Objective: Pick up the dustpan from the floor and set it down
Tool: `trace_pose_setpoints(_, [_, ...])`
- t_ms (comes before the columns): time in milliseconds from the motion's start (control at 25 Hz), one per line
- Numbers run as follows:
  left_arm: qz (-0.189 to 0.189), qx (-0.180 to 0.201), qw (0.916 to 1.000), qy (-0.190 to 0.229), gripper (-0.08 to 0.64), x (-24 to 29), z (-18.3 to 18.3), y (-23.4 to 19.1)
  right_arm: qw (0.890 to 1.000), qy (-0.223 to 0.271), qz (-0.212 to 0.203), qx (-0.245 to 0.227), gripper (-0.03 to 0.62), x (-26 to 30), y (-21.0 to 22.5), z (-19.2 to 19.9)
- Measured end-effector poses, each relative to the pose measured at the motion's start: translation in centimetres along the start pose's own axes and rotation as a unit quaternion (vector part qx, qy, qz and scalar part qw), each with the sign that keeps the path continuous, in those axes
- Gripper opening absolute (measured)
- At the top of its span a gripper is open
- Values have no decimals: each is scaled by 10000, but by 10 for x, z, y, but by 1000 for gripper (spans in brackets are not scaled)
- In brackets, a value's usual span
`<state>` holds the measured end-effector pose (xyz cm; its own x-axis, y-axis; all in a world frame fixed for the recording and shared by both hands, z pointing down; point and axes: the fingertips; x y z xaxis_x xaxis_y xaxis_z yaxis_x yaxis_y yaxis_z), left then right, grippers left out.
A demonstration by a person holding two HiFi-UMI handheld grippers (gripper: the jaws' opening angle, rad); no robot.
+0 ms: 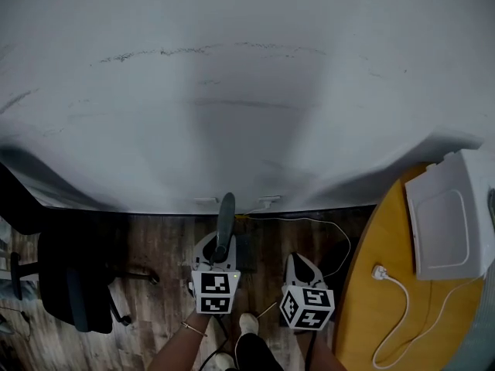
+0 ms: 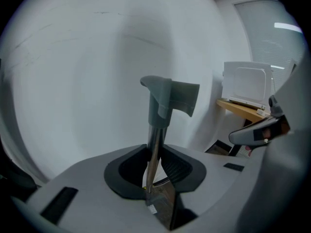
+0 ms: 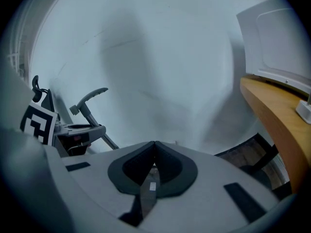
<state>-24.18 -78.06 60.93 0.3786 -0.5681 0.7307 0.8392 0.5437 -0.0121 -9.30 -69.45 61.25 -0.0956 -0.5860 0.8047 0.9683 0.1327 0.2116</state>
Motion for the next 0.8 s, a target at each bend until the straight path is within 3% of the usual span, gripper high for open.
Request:
trace_pose_setpoints(520, [-55, -42, 9998, -167, 97, 47, 8, 0, 9994, -125, 113, 303, 32, 10, 22, 21])
trace_pose_setpoints(800, [0, 145, 9997, -216, 97, 70, 11, 9, 9990, -80, 201, 404, 32, 8, 34, 24])
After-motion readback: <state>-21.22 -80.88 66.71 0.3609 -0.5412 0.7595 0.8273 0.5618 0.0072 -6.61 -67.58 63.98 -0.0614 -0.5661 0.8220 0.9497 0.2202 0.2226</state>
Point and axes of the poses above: the fingertips, and each gripper's own axes: x forward along the fingers, y to its right, z out of its underside, and after that the axes turned 15 degrees about -y, right-handed
